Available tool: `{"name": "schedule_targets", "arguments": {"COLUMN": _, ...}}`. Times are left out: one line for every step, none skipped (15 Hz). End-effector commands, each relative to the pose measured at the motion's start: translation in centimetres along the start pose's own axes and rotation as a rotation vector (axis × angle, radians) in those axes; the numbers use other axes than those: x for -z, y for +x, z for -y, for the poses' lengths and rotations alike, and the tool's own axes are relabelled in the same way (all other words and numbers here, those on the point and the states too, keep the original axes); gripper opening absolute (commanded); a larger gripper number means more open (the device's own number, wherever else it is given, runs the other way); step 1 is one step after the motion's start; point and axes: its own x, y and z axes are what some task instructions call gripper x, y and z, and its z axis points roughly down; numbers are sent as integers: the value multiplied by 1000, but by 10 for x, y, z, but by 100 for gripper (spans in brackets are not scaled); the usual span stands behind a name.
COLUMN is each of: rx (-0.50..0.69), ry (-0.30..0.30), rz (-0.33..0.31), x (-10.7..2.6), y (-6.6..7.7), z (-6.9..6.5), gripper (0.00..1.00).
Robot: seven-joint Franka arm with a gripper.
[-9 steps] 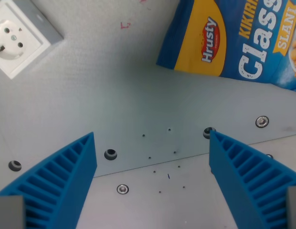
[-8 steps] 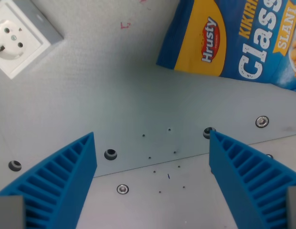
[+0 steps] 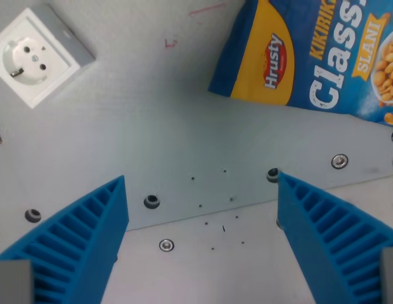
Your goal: Move in base positive z
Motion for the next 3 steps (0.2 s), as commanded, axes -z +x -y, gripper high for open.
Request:
{"name": "schedule_targets", "arguments": {"rx": 0, "ry": -1, "rz": 8, "x": 20, "y": -7, "z": -2, "gripper": 100}}
{"name": "schedule_targets", "arguments": {"rx": 0, "ry": -1, "rz": 8, "x": 25, "y": -7, "z": -2, "gripper": 100}}
{"name": "schedule_targets", "arguments": {"rx": 0, "ry": -1, "rz": 8, "x": 30, "y": -6, "z": -2, "gripper": 100}}
